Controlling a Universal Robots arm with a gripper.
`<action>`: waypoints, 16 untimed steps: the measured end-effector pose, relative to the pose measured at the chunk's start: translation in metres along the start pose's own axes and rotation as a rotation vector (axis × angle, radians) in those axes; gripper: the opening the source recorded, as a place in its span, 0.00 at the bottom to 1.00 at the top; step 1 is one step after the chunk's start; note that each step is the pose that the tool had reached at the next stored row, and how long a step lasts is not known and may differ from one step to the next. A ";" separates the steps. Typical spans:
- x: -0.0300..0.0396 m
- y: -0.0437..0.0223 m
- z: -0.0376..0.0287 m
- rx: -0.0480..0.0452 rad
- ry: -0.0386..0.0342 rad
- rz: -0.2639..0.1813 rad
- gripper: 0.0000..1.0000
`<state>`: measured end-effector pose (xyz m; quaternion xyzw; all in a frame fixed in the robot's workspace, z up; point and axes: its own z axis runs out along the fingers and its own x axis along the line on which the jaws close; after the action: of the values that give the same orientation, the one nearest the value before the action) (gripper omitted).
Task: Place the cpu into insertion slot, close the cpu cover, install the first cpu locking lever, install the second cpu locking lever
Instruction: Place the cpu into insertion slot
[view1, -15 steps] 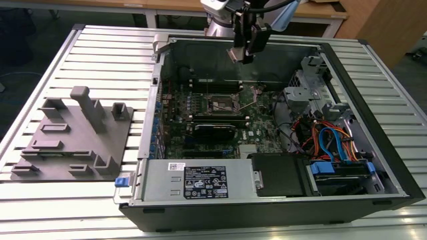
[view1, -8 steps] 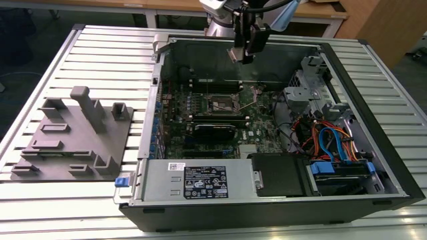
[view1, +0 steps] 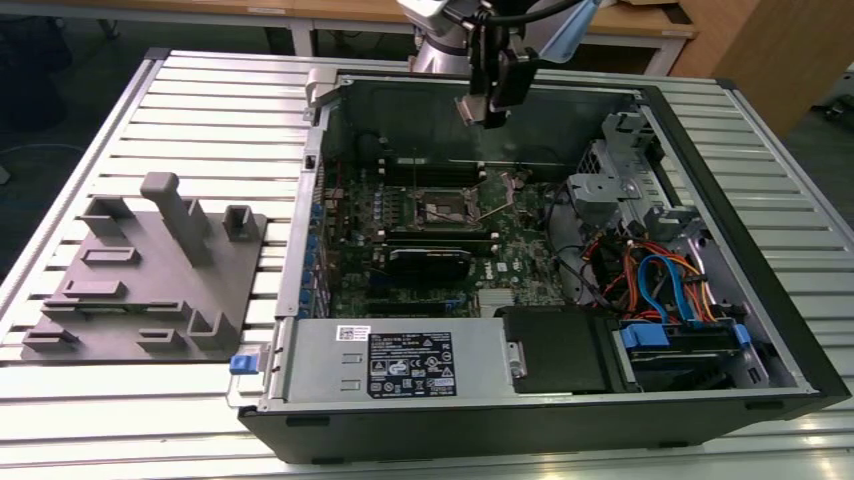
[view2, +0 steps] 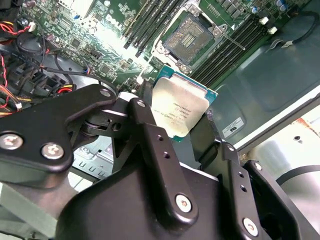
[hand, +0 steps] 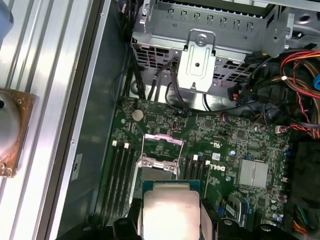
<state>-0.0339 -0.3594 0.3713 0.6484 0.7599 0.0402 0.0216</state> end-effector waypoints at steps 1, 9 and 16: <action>0.0000 0.0000 0.0000 0.0000 -0.0004 0.004 0.54; 0.0000 0.0000 0.0000 -0.0008 -0.0038 0.042 0.54; 0.0000 0.0000 0.0000 -0.0014 -0.0067 0.074 0.54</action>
<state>-0.0339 -0.3595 0.3713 0.6764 0.7352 0.0394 0.0231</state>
